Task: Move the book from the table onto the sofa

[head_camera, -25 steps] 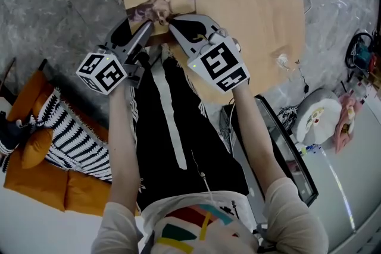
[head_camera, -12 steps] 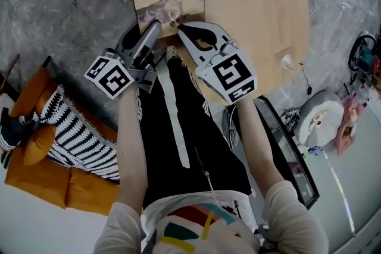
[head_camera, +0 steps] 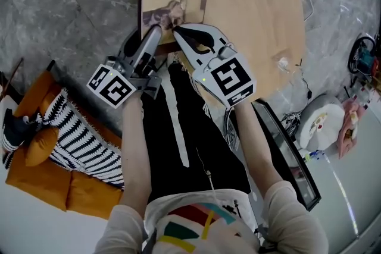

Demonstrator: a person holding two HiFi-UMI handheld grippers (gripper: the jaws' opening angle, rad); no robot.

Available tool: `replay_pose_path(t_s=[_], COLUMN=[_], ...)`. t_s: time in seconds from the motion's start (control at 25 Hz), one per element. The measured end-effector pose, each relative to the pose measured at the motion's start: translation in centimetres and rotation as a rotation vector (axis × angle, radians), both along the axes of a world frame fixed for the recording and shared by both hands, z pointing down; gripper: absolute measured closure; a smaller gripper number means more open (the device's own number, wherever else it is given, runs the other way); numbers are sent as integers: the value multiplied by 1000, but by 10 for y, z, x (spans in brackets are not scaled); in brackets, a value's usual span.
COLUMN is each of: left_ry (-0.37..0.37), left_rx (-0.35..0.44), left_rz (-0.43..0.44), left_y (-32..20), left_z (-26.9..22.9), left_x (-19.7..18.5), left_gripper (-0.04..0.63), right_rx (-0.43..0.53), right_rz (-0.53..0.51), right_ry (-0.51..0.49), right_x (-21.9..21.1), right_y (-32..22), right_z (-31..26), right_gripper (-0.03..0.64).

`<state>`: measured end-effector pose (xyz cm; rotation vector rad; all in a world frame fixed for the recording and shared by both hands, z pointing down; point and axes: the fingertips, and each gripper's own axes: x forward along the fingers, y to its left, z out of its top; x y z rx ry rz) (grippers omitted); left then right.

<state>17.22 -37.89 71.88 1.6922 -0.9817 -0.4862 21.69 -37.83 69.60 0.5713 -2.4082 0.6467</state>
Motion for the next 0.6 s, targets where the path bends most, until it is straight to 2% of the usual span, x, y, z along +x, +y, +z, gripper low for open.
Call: replay_pose_path(t_s=[0.28, 0.6], left_ry=[0, 13], left_rx=[88, 148], left_rz=[-37, -51], left_y=[-25, -33], left_z=[-61, -188], left_x=[-15, -20], left_gripper=[442, 442], right_rx=[53, 66], right_rz=[38, 122], right_ry=[-35, -98], right_x=[-2, 3], right_y=[-17, -23], right_z=[-49, -165], right_gripper=[606, 606])
